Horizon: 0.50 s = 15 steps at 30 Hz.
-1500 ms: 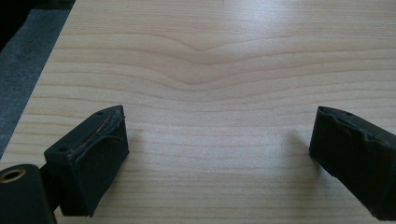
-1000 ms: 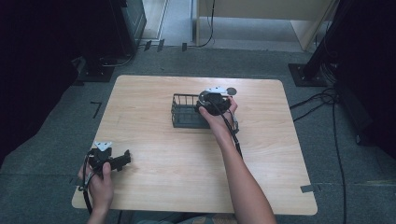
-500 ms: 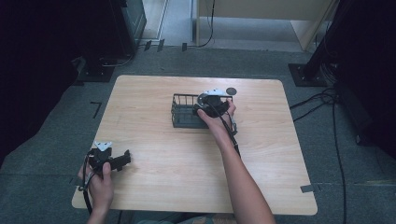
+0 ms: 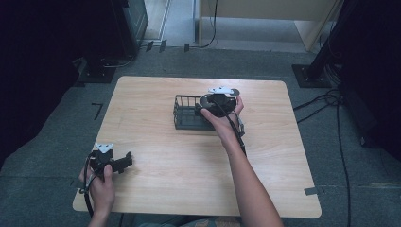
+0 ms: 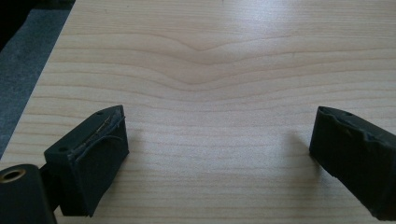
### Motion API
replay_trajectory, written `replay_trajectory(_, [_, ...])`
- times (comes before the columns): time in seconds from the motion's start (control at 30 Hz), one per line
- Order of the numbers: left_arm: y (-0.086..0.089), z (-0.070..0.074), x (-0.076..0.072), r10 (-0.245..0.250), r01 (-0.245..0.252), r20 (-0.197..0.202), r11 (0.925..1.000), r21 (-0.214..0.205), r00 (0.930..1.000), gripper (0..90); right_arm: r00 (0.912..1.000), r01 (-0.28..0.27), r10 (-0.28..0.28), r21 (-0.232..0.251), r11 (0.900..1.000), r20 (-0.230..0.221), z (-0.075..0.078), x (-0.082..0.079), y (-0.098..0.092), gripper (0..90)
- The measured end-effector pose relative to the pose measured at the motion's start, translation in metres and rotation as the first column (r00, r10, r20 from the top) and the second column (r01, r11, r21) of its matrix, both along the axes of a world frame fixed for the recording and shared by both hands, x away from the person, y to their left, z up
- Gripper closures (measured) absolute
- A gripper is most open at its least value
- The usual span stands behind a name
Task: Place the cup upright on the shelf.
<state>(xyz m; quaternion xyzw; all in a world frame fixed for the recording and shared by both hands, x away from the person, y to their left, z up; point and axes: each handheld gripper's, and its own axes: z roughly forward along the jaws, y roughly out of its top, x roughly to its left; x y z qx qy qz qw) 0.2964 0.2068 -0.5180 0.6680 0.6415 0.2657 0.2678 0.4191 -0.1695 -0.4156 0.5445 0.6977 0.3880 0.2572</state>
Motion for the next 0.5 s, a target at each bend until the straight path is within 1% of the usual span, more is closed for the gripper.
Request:
replay_trajectory(0.07, [0.000, 0.000, 0.000, 0.000, 0.000, 0.000, 1.0000, 0.000, 1.0000, 4.8, 1.0000, -0.005, 0.004, 0.010, 0.9999, 0.004, 0.005, -0.004, -0.003, 0.0])
replay_trajectory(0.13, [0.000, 0.000, 0.000, 0.000, 0.000, 0.000, 1.0000, 0.000, 1.0000, 4.8, 1.0000, -0.004, 0.004, 0.012, 0.9999, 0.003, 0.007, -0.006, -0.004, 0.0])
replay_trajectory(0.17, [0.000, 0.000, 0.000, 0.000, 0.000, 0.000, 1.0000, 0.000, 1.0000, 4.8, 0.9998, -0.015, 0.015, 0.010, 0.9998, 0.010, 0.011, -0.010, -0.007, 0.0])
replay_trajectory(0.2, [0.000, 0.000, 0.000, 0.000, 0.000, 0.000, 1.0000, 0.000, 1.0000, 4.8, 0.9998, -0.015, 0.015, 0.010, 0.9998, 0.010, 0.011, -0.010, -0.007, 0.0])
replay_trajectory(0.23, [0.000, 0.000, 0.000, 0.000, 0.000, 0.000, 1.0000, 0.000, 1.0000, 4.8, 0.9998, -0.017, 0.017, 0.008, 0.9998, 0.011, 0.015, -0.015, -0.010, 0.0])
replay_trajectory(0.27, [0.000, 0.000, 0.000, 0.000, 0.000, 0.000, 1.0000, 0.000, 1.0000, 4.8, 0.9998, -0.017, 0.017, 0.008, 0.9998, 0.011, 0.015, -0.015, -0.010, 0.0])
replay_trajectory(0.3, [0.000, 0.000, 0.000, 0.000, 0.000, 0.000, 1.0000, 0.000, 1.0000, 4.8, 0.9996, -0.024, 0.024, 0.013, 0.9996, 0.018, 0.018, -0.020, -0.014, 0.0])
replay_trajectory(0.37, [0.000, 0.000, 0.000, 0.000, 0.000, 0.000, 1.0000, 0.000, 1.0000, 4.8, 0.9995, -0.024, 0.024, 0.013, 0.9996, 0.019, 0.019, -0.023, -0.016, 0.0])
replay_trajectory(0.5, [0.000, 0.000, 0.000, 0.000, 0.000, 0.000, 1.0000, 0.000, 1.0000, 4.8, 0.9994, -0.027, 0.027, 0.010, 0.9996, 0.023, 0.021, -0.035, -0.025, 0.0])
